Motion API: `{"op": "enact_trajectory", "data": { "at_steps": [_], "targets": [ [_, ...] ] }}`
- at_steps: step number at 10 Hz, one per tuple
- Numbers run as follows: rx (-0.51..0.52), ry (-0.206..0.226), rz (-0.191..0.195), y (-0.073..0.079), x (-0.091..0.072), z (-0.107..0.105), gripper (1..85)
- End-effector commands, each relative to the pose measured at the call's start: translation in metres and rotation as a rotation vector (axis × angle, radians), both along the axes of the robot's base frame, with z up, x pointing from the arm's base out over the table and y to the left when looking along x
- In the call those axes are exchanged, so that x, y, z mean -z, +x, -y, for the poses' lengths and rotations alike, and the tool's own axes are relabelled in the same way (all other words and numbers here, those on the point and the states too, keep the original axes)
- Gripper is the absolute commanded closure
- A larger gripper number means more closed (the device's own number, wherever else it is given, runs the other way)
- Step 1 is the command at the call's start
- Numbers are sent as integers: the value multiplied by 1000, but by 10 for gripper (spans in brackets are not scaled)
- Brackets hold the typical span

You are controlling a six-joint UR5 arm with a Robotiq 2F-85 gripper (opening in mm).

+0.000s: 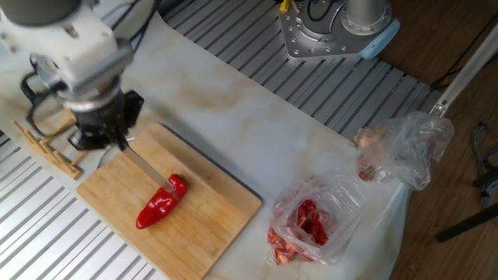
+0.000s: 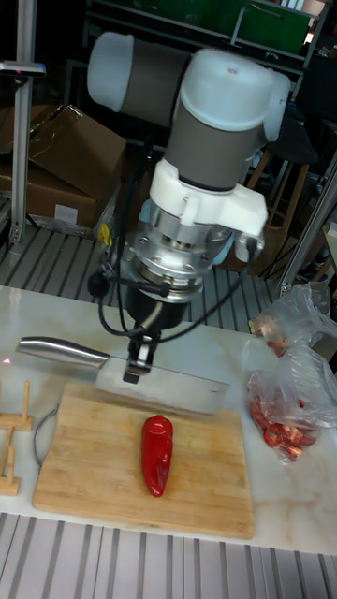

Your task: Chop the chili peppers

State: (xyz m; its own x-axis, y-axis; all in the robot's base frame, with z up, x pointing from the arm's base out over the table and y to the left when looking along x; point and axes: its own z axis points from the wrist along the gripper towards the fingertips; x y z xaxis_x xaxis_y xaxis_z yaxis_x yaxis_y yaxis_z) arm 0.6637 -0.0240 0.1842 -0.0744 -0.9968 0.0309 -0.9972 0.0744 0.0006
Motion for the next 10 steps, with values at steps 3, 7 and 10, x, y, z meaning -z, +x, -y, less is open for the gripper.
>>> {"op": "enact_trajectory", "data": {
  "at_steps": [3,7,10],
  "targets": [
    [-78,19,-14,-1,15,-45,843],
    [-75,9,-5,0,27,-57,843],
    [-119,35,-53,-8,36,-63,843]
  ]
}}
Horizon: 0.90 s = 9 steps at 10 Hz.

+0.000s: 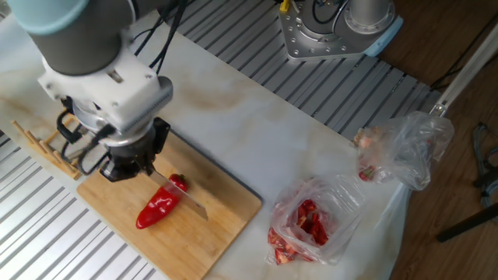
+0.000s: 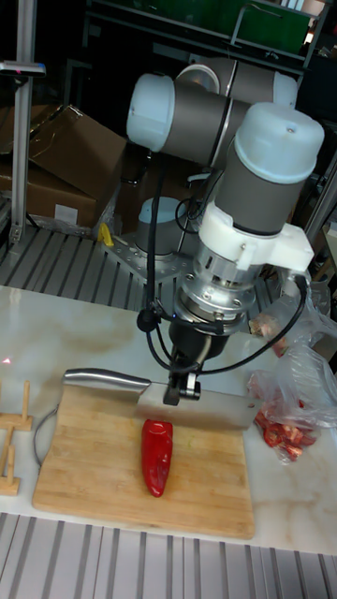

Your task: Chop the chili peppers

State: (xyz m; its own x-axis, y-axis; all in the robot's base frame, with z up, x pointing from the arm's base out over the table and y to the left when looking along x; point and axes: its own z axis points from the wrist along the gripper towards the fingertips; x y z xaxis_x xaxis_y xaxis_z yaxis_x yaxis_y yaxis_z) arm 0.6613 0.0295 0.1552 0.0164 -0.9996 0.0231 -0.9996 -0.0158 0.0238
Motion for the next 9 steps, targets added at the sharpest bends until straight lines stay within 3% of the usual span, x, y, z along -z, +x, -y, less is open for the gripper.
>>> {"op": "enact_trajectory", "data": {
  "at_steps": [1,3,6,7,8,9],
  "targets": [
    [-41,10,-30,-4,9,-6,843],
    [-42,-13,-8,3,10,-2,843],
    [49,26,47,18,8,-14,843],
    [60,25,55,22,7,-12,843],
    [45,52,78,29,3,-16,843],
    [31,50,117,41,-5,-15,843]
  ]
}}
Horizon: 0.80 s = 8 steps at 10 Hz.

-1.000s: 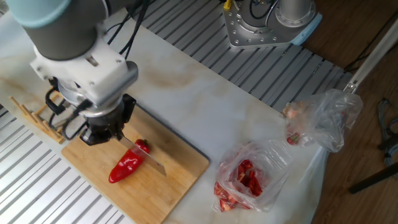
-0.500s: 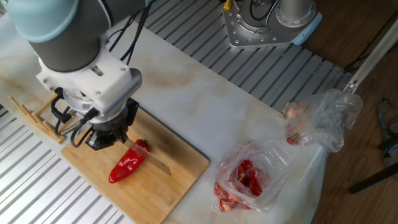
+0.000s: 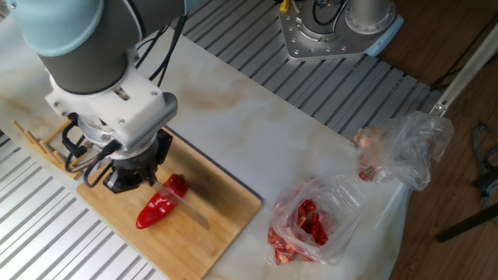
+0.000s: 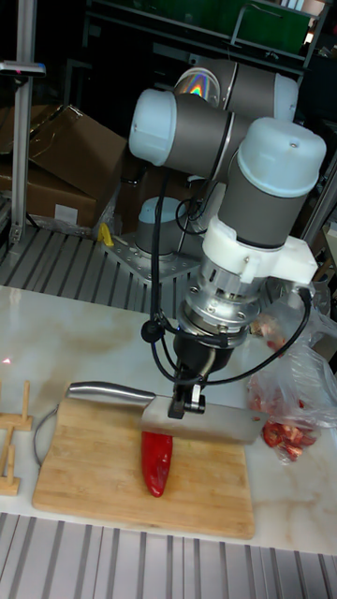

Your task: Chop the chili peppers

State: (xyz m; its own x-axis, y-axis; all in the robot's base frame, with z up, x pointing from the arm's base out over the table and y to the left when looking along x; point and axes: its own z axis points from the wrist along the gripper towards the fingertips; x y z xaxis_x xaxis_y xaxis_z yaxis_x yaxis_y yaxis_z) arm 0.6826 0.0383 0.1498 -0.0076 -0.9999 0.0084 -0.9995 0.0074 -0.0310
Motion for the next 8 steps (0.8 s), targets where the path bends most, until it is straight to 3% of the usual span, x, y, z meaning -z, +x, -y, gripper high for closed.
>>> {"op": "enact_trajectory", "data": {
  "at_steps": [1,3,5,7,8],
  "targets": [
    [40,13,80,23,-18,4,843],
    [47,7,120,36,-15,14,843],
    [9,-20,111,31,-9,30,843],
    [-21,-21,44,9,-12,32,843],
    [-42,0,1,-4,-15,26,843]
  ]
}}
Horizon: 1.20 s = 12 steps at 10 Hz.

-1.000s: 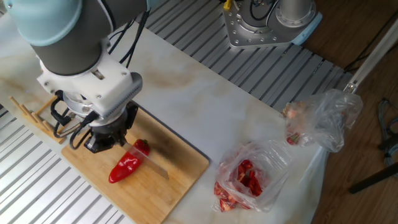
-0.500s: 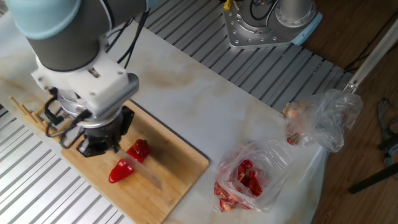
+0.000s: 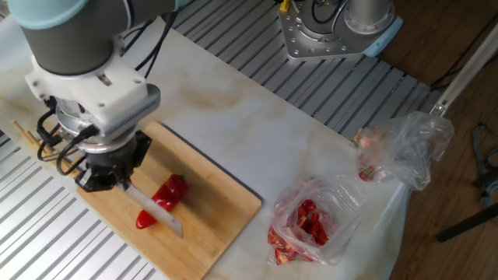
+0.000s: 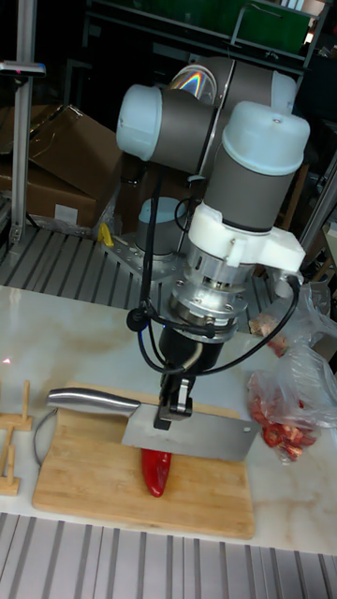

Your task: Chop the chili peppers

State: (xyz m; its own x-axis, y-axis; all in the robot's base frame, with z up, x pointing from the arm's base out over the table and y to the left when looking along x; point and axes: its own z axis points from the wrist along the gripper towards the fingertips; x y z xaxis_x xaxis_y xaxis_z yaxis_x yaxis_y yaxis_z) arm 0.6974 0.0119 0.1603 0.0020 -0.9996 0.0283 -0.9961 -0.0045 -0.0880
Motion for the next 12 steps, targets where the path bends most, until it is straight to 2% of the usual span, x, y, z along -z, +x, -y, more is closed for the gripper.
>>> {"op": "enact_trajectory", "data": {
  "at_steps": [1,3,4,6,8,9,12],
  "targets": [
    [-64,44,-85,-28,-7,-6,843],
    [-111,37,-122,-38,-5,-9,843],
    [-111,34,-124,-41,0,-15,843],
    [-70,62,-126,-41,6,-35,843],
    [-44,49,-131,-32,8,-28,843],
    [-43,26,-136,-26,10,-17,843],
    [11,2,-133,-14,23,0,843]
  ]
}}
